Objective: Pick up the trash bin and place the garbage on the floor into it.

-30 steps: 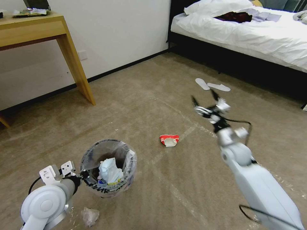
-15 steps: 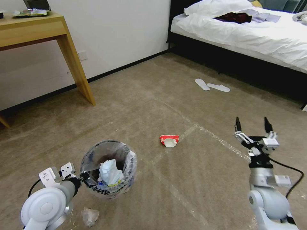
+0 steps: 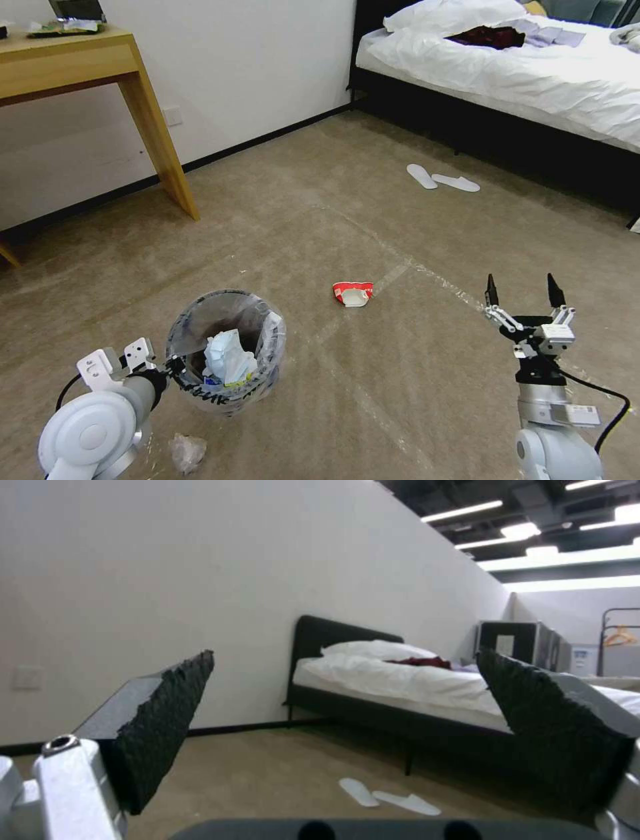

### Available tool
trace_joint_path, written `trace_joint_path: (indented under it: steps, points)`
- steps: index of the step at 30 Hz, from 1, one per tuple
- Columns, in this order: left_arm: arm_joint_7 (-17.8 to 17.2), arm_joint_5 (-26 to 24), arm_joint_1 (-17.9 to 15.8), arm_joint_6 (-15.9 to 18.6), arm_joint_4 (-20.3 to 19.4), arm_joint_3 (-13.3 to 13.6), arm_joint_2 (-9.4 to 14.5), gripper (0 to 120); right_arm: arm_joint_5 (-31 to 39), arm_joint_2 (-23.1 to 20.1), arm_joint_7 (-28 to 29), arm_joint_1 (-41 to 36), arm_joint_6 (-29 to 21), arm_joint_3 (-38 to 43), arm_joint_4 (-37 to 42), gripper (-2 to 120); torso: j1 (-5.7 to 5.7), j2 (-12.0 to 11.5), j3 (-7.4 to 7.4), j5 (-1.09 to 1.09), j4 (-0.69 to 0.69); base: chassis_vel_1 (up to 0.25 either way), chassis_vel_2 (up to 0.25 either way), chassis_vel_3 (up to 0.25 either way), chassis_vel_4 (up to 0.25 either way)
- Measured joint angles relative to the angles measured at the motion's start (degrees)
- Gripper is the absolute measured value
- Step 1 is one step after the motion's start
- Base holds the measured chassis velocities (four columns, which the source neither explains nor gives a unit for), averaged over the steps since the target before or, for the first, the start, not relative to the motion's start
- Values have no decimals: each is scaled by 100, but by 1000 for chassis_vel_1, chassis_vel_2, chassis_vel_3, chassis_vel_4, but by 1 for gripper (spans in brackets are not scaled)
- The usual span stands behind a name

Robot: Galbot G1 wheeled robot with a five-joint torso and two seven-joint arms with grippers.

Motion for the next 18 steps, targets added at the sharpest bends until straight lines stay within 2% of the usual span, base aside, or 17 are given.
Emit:
trace_joint_path:
  steps: [18]
  points:
    - [-8, 24, 57, -5, -69, 1, -19, 0, -248, 165, -145, -12, 226, -262, -323, 100, 0, 0, 0, 0, 0, 0, 0, 0, 0]
